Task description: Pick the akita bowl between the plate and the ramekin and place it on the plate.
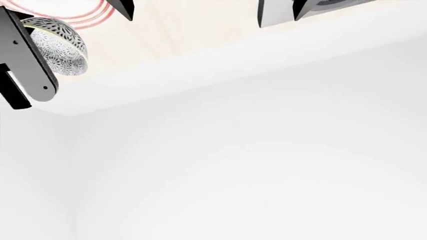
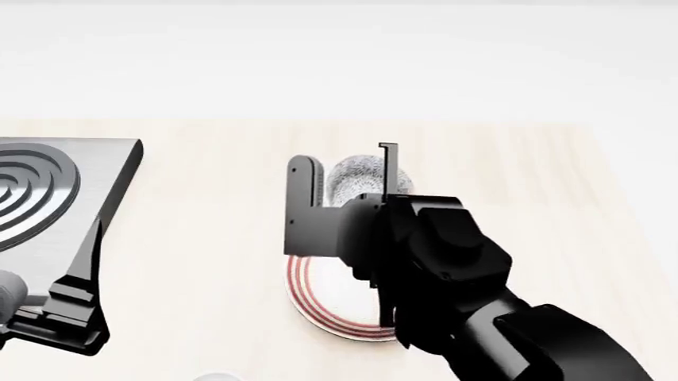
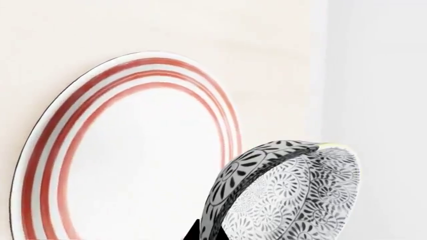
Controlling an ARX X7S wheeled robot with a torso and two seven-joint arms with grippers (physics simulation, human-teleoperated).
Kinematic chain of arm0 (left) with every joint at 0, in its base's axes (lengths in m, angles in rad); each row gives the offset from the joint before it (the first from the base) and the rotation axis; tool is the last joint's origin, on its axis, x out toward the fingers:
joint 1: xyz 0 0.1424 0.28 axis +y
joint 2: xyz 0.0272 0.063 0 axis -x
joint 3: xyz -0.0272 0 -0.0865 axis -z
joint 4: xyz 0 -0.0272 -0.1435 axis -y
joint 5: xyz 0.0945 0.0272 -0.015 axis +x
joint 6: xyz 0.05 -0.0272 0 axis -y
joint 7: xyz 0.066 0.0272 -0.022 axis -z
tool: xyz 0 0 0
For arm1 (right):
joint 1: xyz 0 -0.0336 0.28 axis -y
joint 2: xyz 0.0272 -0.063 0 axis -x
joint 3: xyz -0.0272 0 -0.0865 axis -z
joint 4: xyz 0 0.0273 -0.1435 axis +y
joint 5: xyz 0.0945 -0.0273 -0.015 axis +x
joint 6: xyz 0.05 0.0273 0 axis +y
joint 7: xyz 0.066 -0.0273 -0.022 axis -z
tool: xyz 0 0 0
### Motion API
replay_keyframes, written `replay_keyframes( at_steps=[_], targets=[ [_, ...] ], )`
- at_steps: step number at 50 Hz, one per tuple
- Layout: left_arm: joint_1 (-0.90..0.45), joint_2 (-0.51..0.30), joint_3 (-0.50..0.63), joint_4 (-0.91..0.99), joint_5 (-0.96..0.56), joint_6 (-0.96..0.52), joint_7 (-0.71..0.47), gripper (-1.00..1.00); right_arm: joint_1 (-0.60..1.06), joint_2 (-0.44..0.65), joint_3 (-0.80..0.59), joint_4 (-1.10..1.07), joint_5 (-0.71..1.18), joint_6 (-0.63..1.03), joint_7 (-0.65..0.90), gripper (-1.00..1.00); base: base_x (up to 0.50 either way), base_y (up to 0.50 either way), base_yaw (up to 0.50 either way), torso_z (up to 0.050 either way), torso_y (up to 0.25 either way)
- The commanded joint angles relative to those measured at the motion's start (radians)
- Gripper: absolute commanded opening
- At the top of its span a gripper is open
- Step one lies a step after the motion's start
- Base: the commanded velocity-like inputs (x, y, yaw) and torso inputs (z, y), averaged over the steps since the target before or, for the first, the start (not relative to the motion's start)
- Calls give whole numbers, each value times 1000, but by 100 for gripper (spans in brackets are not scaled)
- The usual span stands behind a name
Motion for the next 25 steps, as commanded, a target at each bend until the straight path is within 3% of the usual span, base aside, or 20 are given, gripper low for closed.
replay_keyframes(
  at_steps=[1, 14, 25],
  targets=[
    [2, -1, 3, -6, 0, 7, 0, 100, -3, -125, 12, 316, -14, -171, 33, -100, 0, 0, 0, 0, 0],
    [12, -1, -4, -2, -13, 17, 4, 100, -42, -128, -13, 316, -7, -180, 29, -100, 0, 0, 0, 0, 1],
    [32, -18, -35, 17, -97, 55, 88, 100, -47, -128, -24, 316, 2, -185, 23, -100, 0, 0, 0, 0, -19]
  ],
)
